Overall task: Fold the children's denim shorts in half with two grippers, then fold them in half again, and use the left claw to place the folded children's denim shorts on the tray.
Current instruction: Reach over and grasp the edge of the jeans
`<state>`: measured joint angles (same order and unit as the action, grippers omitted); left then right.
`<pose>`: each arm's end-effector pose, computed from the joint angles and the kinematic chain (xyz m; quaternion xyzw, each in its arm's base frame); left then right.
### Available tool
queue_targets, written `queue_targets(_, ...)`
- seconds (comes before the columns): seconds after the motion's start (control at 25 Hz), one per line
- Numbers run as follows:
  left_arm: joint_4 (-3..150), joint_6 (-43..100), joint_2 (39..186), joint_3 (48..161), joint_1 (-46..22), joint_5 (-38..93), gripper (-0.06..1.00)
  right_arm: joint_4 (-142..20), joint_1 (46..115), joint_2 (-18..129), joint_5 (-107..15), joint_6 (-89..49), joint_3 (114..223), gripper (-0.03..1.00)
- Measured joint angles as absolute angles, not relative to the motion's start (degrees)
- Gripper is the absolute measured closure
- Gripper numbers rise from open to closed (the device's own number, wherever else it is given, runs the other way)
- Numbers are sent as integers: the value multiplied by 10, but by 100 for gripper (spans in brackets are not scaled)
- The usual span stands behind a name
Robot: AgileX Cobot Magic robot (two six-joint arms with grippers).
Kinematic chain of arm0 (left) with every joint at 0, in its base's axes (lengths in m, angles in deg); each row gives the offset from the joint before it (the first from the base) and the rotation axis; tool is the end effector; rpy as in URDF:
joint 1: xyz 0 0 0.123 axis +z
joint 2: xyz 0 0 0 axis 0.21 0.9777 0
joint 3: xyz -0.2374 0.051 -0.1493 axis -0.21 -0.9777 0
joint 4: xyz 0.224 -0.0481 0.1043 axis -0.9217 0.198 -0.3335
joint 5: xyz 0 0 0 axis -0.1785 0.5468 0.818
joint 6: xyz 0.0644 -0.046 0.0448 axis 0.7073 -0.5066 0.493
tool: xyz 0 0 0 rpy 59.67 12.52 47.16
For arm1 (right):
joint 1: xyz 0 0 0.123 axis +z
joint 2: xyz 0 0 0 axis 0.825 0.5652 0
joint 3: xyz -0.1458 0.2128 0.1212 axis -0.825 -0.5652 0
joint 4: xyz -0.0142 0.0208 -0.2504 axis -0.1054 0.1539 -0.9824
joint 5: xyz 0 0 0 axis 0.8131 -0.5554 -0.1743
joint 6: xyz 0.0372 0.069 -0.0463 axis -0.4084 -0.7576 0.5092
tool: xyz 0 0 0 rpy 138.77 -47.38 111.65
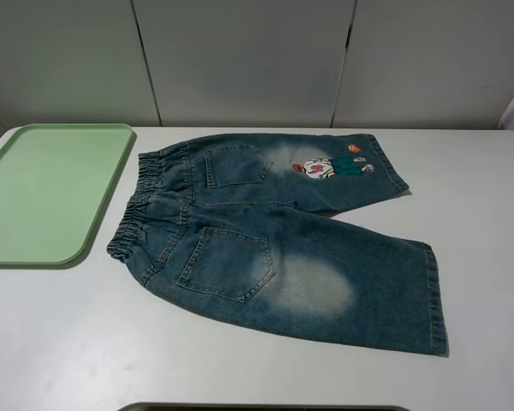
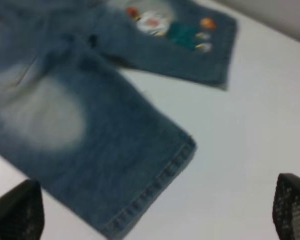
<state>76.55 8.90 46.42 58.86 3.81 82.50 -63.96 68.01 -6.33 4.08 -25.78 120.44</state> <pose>0.0018 -0.0224 0.3084 0.1672 0.8274 -0.1147 0.5238 0.0200 0.0116 0.2953 -0.2222 0.8495 0.0251 0.4778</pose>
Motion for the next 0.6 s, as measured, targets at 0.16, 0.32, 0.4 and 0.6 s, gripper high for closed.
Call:
queue_targets(0.16, 777, 154, 568, 631, 19, 821, -2, -648, 714, 7, 35, -229, 1219, 27)
queue_targets(0.32, 779, 203, 644, 658, 8, 819, -2, -691, 752, 97, 3, -207, 1229, 27)
queue_targets(0.4, 780, 224, 685, 673, 7, 818, -2, -728, 774, 151, -8, -200, 1229, 27)
queue_targets(0.6, 780, 279, 832, 699, 4, 804, 0, -795, 806, 227, -22, -198, 1229, 27)
